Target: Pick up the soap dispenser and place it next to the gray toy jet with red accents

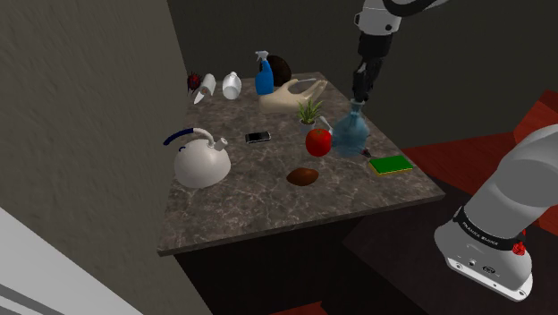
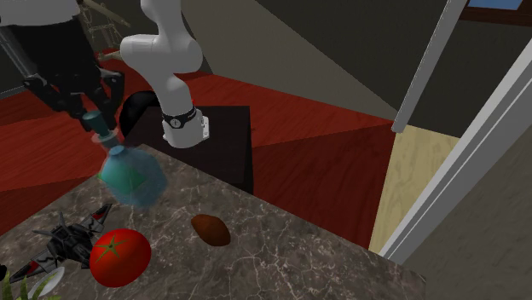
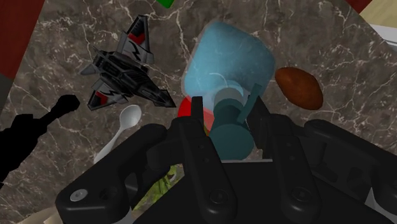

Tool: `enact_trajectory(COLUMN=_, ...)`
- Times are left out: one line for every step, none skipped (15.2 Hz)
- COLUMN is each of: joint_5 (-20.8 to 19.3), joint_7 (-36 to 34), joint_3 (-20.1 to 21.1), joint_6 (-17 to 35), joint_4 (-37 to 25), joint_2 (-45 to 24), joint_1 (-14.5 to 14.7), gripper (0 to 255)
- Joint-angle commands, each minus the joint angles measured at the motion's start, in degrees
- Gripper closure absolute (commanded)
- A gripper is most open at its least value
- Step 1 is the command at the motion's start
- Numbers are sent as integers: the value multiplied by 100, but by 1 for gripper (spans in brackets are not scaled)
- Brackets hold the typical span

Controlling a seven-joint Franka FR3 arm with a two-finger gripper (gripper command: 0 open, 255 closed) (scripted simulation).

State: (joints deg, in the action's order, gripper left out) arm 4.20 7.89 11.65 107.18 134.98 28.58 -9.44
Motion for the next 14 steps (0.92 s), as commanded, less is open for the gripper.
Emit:
enact_trajectory(joint_5=7, joint_7=7, joint_3=4, joint_6=158, joint_4=166, joint_2=14, joint_1=4, gripper=255)
enact_trajectory(joint_5=10, joint_7=5, joint_3=10, joint_6=238, joint_4=234, joint_2=2, joint_1=5, gripper=255)
enact_trajectory(joint_5=13, joint_7=4, joint_3=16, joint_6=318, joint_4=301, joint_2=-11, joint_1=7, gripper=255)
enact_trajectory(joint_5=16, joint_7=2, joint_3=23, joint_6=398, joint_4=367, joint_2=-26, joint_1=8, gripper=255)
enact_trajectory(joint_5=18, joint_7=0, joint_3=30, joint_6=479, joint_4=432, joint_2=-42, joint_1=9, gripper=255)
enact_trajectory(joint_5=21, joint_7=-3, joint_3=36, joint_6=561, joint_4=495, joint_2=-60, joint_1=11, gripper=255)
enact_trajectory(joint_5=23, joint_7=-5, joint_3=43, joint_6=643, joint_4=558, joint_2=-79, joint_1=12, gripper=255)
enact_trajectory(joint_5=25, joint_7=-7, joint_3=51, joint_6=725, joint_4=620, joint_2=-100, joint_1=12, gripper=255)
enact_trajectory(joint_5=27, joint_7=-10, joint_3=58, joint_6=808, joint_4=681, joint_2=-122, joint_1=13, gripper=255)
enact_trajectory(joint_5=29, joint_7=-13, joint_3=65, joint_6=892, joint_4=740, joint_2=-146, joint_1=14, gripper=255)
enact_trajectory(joint_5=30, joint_7=-16, joint_3=73, joint_6=976, joint_4=799, joint_2=-172, joint_1=14, gripper=255)
enact_trajectory(joint_5=32, joint_7=-19, joint_3=80, joint_6=1060, joint_4=856, joint_2=-199, joint_1=14, gripper=255)
enact_trajectory(joint_5=33, joint_7=-23, joint_3=88, joint_6=1145, joint_4=912, joint_2=-228, joint_1=14, gripper=255)
enact_trajectory(joint_5=33, joint_7=-26, joint_3=95, joint_6=1220, joint_4=961, joint_2=-254, joint_1=14, gripper=255)
